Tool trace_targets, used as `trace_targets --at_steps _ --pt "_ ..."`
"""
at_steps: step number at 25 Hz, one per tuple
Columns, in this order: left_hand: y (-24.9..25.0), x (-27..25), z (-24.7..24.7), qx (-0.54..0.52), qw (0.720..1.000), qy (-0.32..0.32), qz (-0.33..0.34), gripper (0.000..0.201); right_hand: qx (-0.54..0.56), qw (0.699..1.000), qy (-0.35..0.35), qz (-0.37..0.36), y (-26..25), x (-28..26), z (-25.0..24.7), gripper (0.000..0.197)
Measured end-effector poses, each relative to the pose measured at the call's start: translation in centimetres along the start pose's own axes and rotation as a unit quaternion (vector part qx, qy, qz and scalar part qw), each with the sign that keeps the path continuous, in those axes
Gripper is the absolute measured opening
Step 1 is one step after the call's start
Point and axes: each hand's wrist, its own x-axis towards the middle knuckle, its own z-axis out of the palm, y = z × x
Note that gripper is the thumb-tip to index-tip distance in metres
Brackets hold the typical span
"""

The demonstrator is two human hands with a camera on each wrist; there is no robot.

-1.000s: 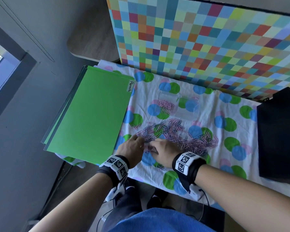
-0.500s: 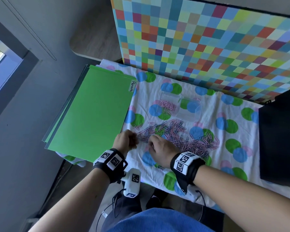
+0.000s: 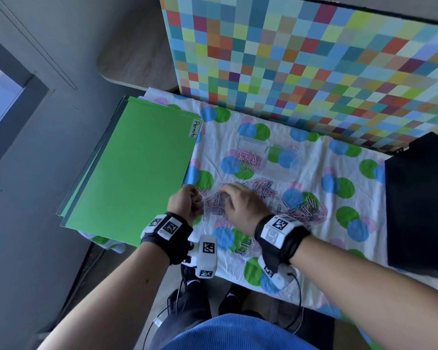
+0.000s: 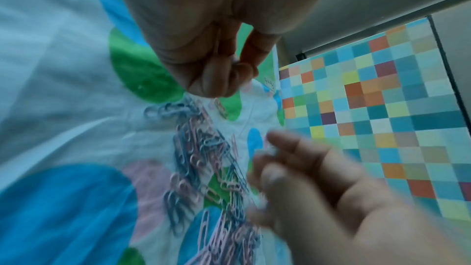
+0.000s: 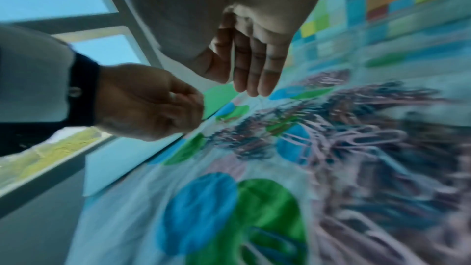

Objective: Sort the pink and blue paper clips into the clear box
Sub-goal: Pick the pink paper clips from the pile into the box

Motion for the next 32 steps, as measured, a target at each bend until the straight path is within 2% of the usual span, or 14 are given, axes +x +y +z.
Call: trace_targets --at_steps 2,3,4,6,8,9,11,13,16,18,22,26,29,32 --pt "1.6 0.3 -0.2 0.108 0.992 0.048 0.047 0.029 -0.060 0.997 -0.023 0.042 2.2 0.2 -0.6 0.034" --pt "2.3 0.5 -0.2 0.207 0.971 0.063 0.099 0.028 -0.095 0.993 -0.039 0.052 3.0 0.2 -0.8 0.035" --pt "2.9 0.6 0.0 0.334 0.926 0.066 0.165 0.023 -0.129 0.989 -0.052 0.052 3.7 0.3 -1.0 0.038" --pt "3.6 0.7 0.3 0.583 0.767 0.025 0.268 0.008 -0.176 0.982 -0.058 0.039 4.3 0.6 -1.0 0.037" --pt "3.4 1.0 0.4 0.729 0.620 -0.023 0.288 0.018 -0.195 0.979 -0.045 0.030 4.2 0.8 -0.8 0.023" --pt "3.3 1.1 0.4 0.761 0.583 -0.031 0.282 0.018 -0.202 0.978 -0.040 0.028 4.2 0.9 -0.6 0.016" --pt "3.3 1.0 0.3 0.781 0.559 -0.022 0.279 0.014 -0.217 0.975 -0.038 0.028 4.4 0.9 -0.1 0.011" --pt "3.1 1.1 0.0 0.779 0.563 -0.013 0.275 0.015 -0.227 0.973 -0.043 0.029 4.9 0.6 0.2 0.012" --pt "2.3 1.2 -0.5 0.754 0.596 -0.034 0.272 0.017 -0.223 0.973 -0.053 0.032 5.3 0.3 0.1 0.012" --pt "1.5 1.2 -0.8 0.726 0.625 -0.054 0.280 0.019 -0.222 0.973 -0.051 0.038 5.2 0.3 -0.3 0.011" --pt "0.2 0.8 -1.0 0.639 0.711 -0.084 0.282 0.020 -0.218 0.974 -0.037 0.042 4.8 0.1 -0.8 0.008" --pt "-0.3 0.2 -0.2 0.554 0.776 -0.148 0.263 0.019 -0.043 0.997 0.014 0.069 3.8 0.4 -1.5 0.007" --pt "-0.3 -0.7 0.9 0.460 0.833 -0.197 0.236 0.014 0.076 0.992 0.057 0.081 2.5 0.6 -2.0 0.007" --pt "-0.5 -1.7 2.1 0.395 0.869 -0.224 0.197 0.011 0.141 0.983 0.050 0.109 1.8 0.8 -2.4 0.009"
